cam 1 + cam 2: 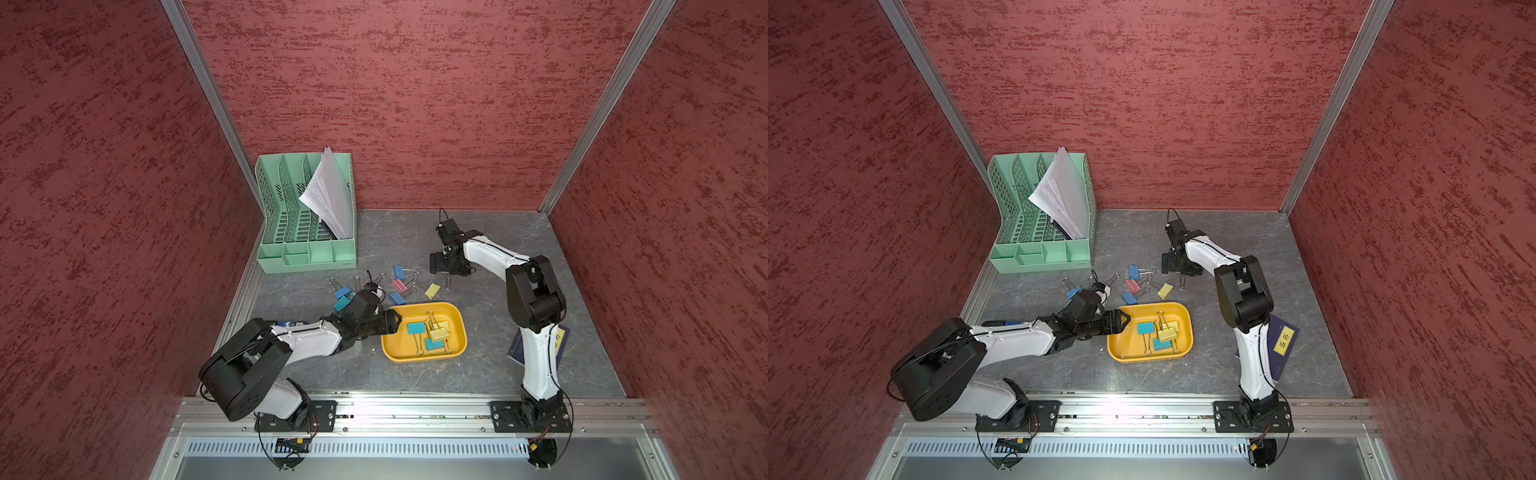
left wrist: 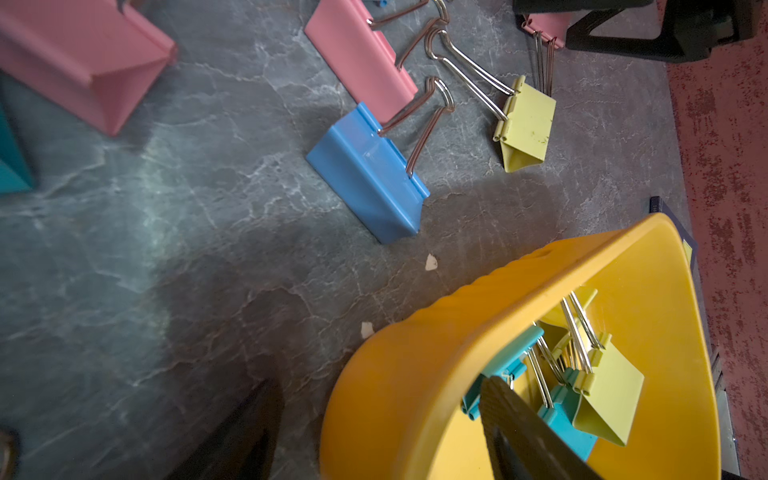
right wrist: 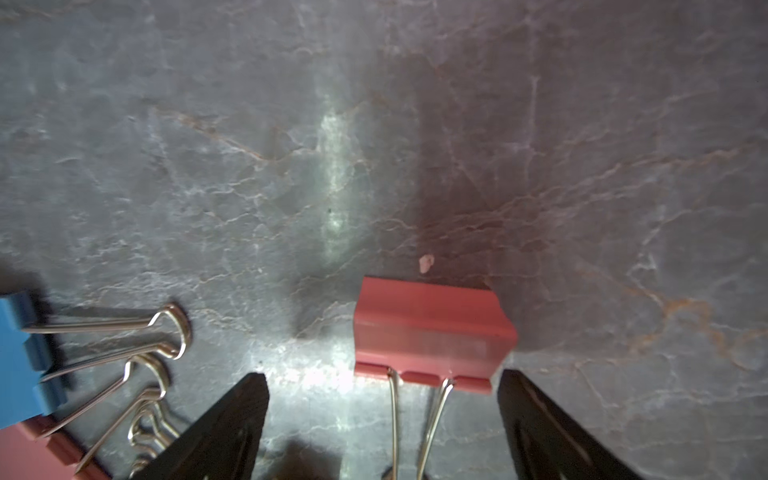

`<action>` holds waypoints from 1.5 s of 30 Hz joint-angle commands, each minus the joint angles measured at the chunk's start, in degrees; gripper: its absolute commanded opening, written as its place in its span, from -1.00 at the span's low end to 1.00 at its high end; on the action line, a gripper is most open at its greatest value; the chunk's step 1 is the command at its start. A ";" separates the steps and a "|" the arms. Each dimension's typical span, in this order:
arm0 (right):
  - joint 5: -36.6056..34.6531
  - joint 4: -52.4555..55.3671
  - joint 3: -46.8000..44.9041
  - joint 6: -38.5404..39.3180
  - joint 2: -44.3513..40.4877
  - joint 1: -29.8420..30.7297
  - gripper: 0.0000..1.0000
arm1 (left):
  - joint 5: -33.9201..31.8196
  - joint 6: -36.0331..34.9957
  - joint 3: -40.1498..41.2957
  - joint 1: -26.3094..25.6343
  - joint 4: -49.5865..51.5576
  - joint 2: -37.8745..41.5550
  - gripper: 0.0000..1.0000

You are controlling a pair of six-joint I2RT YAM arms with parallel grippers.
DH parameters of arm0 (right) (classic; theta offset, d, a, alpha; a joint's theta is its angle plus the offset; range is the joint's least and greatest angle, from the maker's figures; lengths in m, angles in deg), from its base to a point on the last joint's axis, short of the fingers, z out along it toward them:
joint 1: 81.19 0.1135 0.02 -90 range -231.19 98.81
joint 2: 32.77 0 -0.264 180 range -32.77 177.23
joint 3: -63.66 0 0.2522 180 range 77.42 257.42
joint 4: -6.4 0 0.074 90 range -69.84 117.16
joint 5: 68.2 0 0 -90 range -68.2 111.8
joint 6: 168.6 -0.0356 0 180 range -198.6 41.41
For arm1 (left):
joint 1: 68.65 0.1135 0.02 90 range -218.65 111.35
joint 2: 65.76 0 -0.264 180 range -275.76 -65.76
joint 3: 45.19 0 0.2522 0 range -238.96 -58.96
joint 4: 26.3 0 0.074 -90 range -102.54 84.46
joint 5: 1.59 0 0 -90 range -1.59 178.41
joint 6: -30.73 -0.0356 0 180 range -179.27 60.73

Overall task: Put the binder clips in the storage box
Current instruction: Pick up the binder clip at the center of the board, then place the binder clip in the storage box, then move the storage box to the center of the board.

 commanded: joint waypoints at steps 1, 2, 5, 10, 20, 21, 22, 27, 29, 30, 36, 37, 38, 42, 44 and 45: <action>-2.16 0.29 2.49 0.08 1.06 -0.94 0.83 | 0.05 -0.17 1.66 -0.24 5.65 -1.68 0.58; -2.37 0.27 2.60 0.16 1.33 -1.02 0.82 | 0.01 -0.17 1.66 -0.24 5.65 -1.70 0.58; -2.52 0.53 2.99 0.25 2.13 -1.29 0.77 | 0.01 -0.17 1.71 -0.24 5.65 -1.61 0.58; -2.74 0.56 3.30 0.42 3.01 -1.84 0.51 | -0.18 -0.24 1.80 -0.24 5.74 -1.69 0.59; -4.79 0.47 3.93 1.27 1.07 -1.90 0.07 | -0.08 -0.25 1.82 -0.12 5.57 -2.17 0.59; -4.88 0.71 4.15 1.47 0.54 -1.95 0.07 | -0.08 -0.25 1.81 -0.13 5.57 -2.10 0.59; -4.71 0.81 4.20 1.70 -0.46 -1.90 0.05 | -0.06 -0.25 1.79 -0.16 5.57 -2.02 0.59; -3.85 0.66 0.85 1.74 -7.72 -1.06 0.03 | -0.09 -0.25 1.68 -0.19 5.48 -2.22 0.59; -2.83 0.44 -2.63 1.53 -12.74 0.60 0.03 | 0.09 -0.25 1.61 -0.23 5.31 -2.52 0.59; -2.21 0.18 -4.72 1.32 -15.42 1.67 0.03 | 0.16 -0.25 1.58 -0.27 5.22 -2.66 0.60; 0.19 -1.13 -19.92 -3.80 -31.15 11.59 0.03 | 0.40 -0.25 1.59 -0.25 4.78 -2.88 0.59; 0.00 -1.35 -22.08 -5.02 -32.69 13.77 0.03 | 0.51 -0.34 1.41 -0.24 4.92 -3.05 0.59; -0.37 -1.21 -23.60 -6.48 -33.82 16.00 0.03 | 0.46 -0.35 1.22 -0.29 4.99 -3.21 0.59; -0.85 -3.70 -27.82 -11.66 -34.79 23.38 0.03 | 0.49 -0.25 1.13 -0.39 4.51 -3.58 0.59; -1.06 -5.86 -29.78 -13.74 -33.35 25.95 0.04 | 0.37 -0.08 1.12 -0.67 4.17 -3.68 0.59; -0.81 -6.75 -30.44 -14.50 -32.43 26.49 0.04 | 0.43 -0.08 0.98 -0.73 4.21 -3.73 0.59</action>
